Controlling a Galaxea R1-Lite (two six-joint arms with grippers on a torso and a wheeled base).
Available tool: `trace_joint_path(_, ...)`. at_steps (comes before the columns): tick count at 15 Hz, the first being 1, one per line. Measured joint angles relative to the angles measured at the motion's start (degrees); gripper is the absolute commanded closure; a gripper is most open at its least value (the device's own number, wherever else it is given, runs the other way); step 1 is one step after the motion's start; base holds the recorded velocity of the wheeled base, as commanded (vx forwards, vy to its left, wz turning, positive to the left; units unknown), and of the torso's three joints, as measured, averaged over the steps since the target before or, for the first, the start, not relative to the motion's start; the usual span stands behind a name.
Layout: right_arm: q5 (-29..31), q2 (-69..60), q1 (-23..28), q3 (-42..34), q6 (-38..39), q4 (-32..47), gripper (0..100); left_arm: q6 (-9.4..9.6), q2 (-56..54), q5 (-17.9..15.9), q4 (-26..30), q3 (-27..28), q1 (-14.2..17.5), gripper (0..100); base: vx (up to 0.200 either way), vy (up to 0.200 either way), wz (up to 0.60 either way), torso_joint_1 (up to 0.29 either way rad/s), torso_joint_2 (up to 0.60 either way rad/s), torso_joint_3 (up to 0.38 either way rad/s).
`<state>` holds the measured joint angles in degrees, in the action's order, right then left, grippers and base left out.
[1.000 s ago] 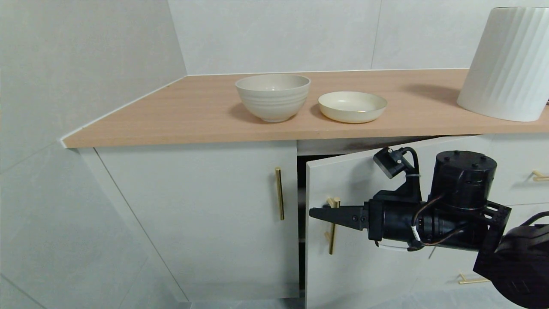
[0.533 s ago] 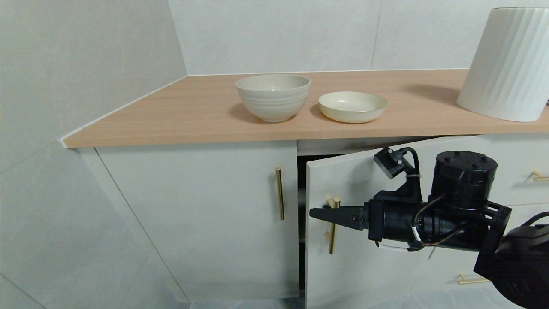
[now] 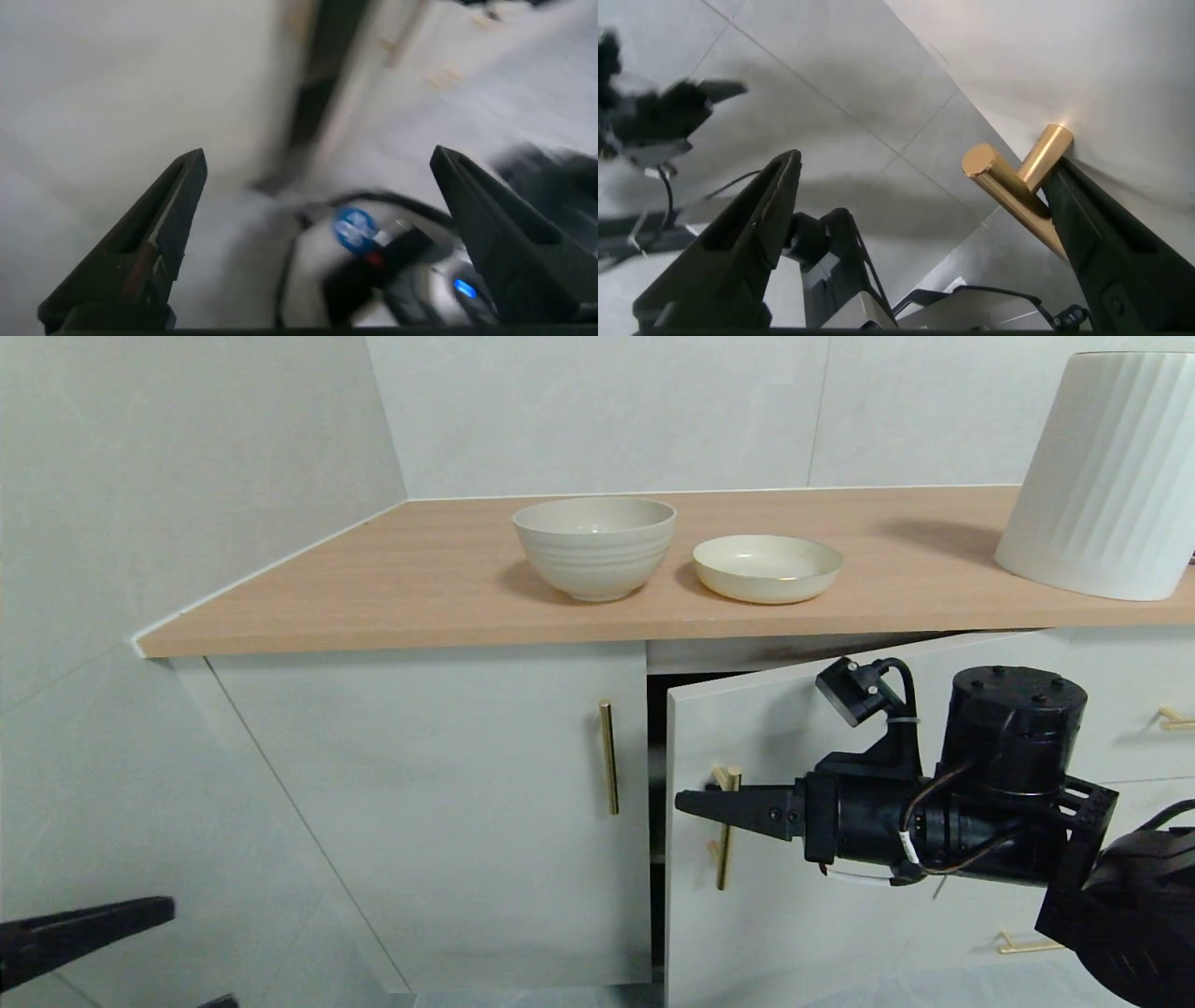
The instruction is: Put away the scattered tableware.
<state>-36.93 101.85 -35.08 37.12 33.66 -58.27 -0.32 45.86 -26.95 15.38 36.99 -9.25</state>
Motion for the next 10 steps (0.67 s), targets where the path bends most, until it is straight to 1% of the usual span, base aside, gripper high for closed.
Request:
trace_joint_path(1, 0.0, -0.1, 0.0, 0.0, 0.0, 0.0, 0, -0.85, 3.8, -0.4, -2.0, 0.8, -1.9, 0, 0.000, 0.000, 0.00, 0.000, 0.00, 0.000)
trace_joint_path(3, 0.0, -0.1, 0.0, -0.1, 0.0, 0.0, 0, -4.57, 11.4, -1.0, -8.7, 1.0, -5.3, 0, 0.000, 0.000, 0.00, 0.000, 0.00, 0.000)
trace_joint_path(4, 0.0, -0.1, 0.0, -0.1, 0.0, 0.0, 0, -5.80, 14.1, -1.0, -11.8, 0.3, -6.1, 0, 0.000, 0.000, 0.00, 0.000, 0.00, 0.000)
trace_joint_path(6, 0.0, -0.1, 0.0, -0.1, 0.0, 0.0, 0, -6.50, 18.5, -0.7, -15.6, -1.1, -6.9, 0, 0.000, 0.000, 0.00, 0.000, 0.00, 0.000)
trace_joint_path(7, 0.0, -0.1, 0.0, -0.1, 0.0, 0.0, 0, -6.55, 19.8, -0.6, -15.9, -1.5, -7.0, 0, 0.000, 0.000, 0.00, 0.000, 0.00, 0.000)
trace_joint_path(10, 0.0, -0.1, -0.1, -0.1, 0.0, -0.2, 0, -6.55, 21.8, -0.6, -16.2, -1.9, -7.2, 0, -0.200, 0.000, 0.00, 0.007, 0.00, 0.002)
